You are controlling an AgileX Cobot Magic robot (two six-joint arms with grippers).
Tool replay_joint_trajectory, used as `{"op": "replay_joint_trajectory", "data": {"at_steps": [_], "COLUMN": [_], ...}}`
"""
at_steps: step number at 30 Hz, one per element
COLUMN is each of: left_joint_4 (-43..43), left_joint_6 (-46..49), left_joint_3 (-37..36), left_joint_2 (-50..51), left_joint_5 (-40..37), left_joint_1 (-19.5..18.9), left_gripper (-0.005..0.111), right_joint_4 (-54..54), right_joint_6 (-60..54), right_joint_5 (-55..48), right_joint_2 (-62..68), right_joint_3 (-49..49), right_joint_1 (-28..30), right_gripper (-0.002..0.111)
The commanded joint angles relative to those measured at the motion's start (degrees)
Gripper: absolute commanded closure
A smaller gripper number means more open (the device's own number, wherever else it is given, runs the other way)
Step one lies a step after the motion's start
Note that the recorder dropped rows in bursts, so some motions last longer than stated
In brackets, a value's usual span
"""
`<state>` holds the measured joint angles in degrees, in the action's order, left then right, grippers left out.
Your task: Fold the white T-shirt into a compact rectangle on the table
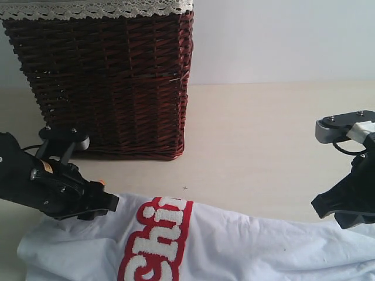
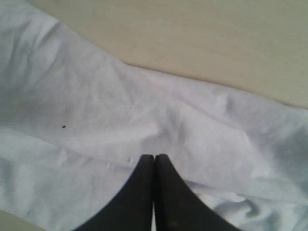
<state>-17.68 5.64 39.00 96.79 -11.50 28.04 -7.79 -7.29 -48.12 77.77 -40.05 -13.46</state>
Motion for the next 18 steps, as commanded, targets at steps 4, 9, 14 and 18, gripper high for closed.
{"op": "replay_joint_trajectory", "data": {"at_steps": [4,9,14,18], "left_joint_4": [-0.92,-1.67,-5.60,-8.05], "left_joint_6": [1.48,1.63,5.76,9.21], "left_joint_3": [0.29,2.11,3.12,3.12], "left_joint_2": [3.48,3.37,2.89,2.89], "left_joint_5": [4.51,0.98,-0.27,-0.17], "left_joint_1": [-0.05,0.07,0.07,0.07], "left_gripper": [0.054,0.063,0.100,0.107], "right_joint_4": [-0.06,-0.06,-0.06,-0.06], "right_joint_6": [-0.56,-0.56,-0.56,-0.56], "right_joint_5": [0.40,0.82,1.20,1.20], "right_joint_2": [-0.38,-0.38,-0.38,-0.38], "right_joint_3": [-0.31,-0.31,-0.31,-0.31], "right_joint_1": [0.13,0.13,0.13,0.13], "right_gripper": [0.108,0.108,0.108,0.108]}}
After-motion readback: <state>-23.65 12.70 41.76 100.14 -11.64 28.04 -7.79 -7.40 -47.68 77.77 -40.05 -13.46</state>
